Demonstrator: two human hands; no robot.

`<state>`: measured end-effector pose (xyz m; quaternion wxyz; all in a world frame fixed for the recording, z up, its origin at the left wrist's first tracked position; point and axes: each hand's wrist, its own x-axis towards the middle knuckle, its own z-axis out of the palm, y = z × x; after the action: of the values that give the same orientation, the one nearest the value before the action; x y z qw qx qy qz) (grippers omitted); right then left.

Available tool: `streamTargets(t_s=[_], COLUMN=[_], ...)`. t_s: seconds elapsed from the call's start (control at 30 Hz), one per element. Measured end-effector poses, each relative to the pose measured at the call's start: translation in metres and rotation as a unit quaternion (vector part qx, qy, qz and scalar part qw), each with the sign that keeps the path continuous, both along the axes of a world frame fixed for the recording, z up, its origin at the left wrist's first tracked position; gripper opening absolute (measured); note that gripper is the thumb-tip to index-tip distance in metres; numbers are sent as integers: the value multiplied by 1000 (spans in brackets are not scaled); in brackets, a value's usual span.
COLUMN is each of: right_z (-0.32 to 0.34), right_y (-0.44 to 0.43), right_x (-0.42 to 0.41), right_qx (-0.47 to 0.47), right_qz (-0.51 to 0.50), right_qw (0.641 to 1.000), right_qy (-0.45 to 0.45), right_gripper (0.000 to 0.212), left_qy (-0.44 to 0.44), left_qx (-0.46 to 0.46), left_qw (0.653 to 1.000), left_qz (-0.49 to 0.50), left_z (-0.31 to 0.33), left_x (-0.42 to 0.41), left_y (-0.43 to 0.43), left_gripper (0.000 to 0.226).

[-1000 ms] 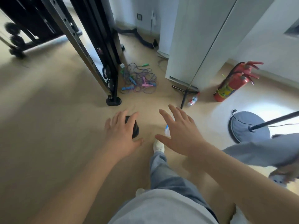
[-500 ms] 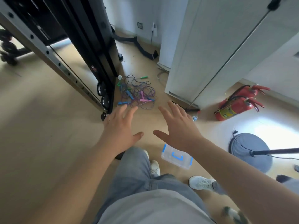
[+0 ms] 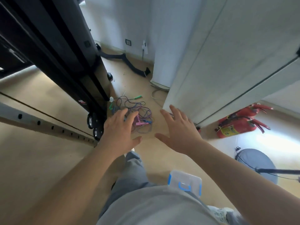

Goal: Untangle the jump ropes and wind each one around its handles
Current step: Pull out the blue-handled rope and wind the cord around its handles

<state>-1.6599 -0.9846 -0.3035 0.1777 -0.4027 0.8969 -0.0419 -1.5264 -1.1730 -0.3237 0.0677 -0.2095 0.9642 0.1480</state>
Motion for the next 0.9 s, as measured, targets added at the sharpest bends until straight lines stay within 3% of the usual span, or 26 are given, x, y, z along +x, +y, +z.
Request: streamTargets(t_s=[0.23,0.53,0.73,0.9], right_z=[-6,-41,-105,-197], right_y=[-111,-170,-191,-219], right_x=[-63,-130,-178,-199], right_qx=[-25,-14,-5,1], right_qz=[-38,-46,-6,1], right_qw=[999,998,999,999], right_qy=[-30,-37,-40,-50], right_gripper=[87,89,89,87], left_qy=[-15,-66,-78,-102], left_qx=[-1,9,11,67], left_qw=[999,997,996,992], left_qz=[-35,-46,-39,-3], left_z=[-1,-33,-93,-175], left_x=[-76,-149,-191,-222], left_y=[-111,-163,-180,-203], left_gripper=[90,89,88,91])
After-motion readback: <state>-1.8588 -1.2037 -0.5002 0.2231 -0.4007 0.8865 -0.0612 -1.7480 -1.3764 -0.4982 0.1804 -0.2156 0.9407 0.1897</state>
